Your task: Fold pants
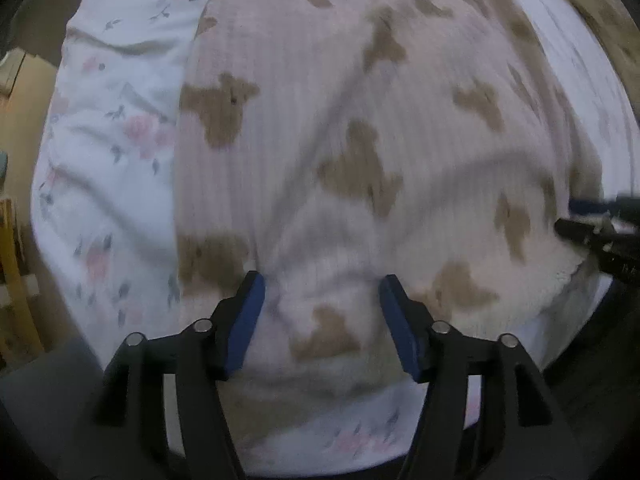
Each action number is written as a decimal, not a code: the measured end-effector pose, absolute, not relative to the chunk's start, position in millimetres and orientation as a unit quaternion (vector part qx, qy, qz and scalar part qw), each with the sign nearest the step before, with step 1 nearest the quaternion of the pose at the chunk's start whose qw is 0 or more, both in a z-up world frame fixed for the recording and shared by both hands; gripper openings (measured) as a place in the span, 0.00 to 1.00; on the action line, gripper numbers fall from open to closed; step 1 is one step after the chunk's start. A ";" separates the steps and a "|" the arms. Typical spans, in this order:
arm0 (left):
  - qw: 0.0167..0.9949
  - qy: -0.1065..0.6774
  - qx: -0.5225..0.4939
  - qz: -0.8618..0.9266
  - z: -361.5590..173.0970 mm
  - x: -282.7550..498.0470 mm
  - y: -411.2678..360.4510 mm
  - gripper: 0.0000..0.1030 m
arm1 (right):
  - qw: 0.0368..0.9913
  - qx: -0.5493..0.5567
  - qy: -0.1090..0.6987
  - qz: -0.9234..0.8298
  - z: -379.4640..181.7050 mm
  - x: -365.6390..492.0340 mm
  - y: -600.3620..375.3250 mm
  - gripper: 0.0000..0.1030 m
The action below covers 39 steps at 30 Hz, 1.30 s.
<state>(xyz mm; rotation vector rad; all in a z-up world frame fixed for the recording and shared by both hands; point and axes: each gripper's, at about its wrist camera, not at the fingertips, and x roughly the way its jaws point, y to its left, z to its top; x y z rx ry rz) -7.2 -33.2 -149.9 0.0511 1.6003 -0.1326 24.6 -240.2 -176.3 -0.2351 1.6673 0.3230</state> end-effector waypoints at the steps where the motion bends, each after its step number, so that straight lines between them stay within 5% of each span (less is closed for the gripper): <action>1: 0.680 0.729 0.030 -0.067 -149.2 -15.7 -34.8 0.63 | 0.640 -0.126 0.745 0.139 -175.2 18.9 -241.2 0.42; 6: 0.656 0.746 0.068 -0.091 -143.3 -27.8 -41.2 0.67 | 0.585 -0.150 0.784 0.141 -166.9 11.9 -252.4 0.44; 9: 0.696 0.712 0.027 -0.089 -122.8 -5.9 -32.7 0.67 | 0.638 -0.166 0.736 0.153 -139.1 24.6 -248.1 0.44; 12: 0.741 0.669 0.000 -0.061 -112.7 22.2 -28.6 0.69 | 0.717 -0.104 0.665 0.180 -113.9 48.7 -242.5 0.44; 17: 0.723 0.689 -0.041 -0.033 -149.3 47.4 -32.1 0.69 | 0.729 -0.009 0.657 0.192 -142.3 78.9 -232.1 0.41; 20: 0.720 0.693 -0.024 -0.038 -163.2 51.2 -44.2 0.84 | 0.721 -0.008 0.684 0.109 -174.8 92.6 -246.6 0.41; 24: 0.730 0.682 -0.027 -0.032 -153.6 48.1 -43.9 0.84 | 0.695 0.048 0.715 0.055 -172.4 96.3 -287.3 0.41; 30: 0.780 0.622 -0.069 -0.027 -104.3 59.7 -6.4 0.83 | 0.737 0.062 0.660 0.134 -119.6 117.7 -299.5 0.46; 39: 0.819 0.572 -0.019 -0.046 -96.6 194.7 32.1 0.84 | 0.781 0.082 0.582 0.211 -81.7 231.8 -266.7 0.52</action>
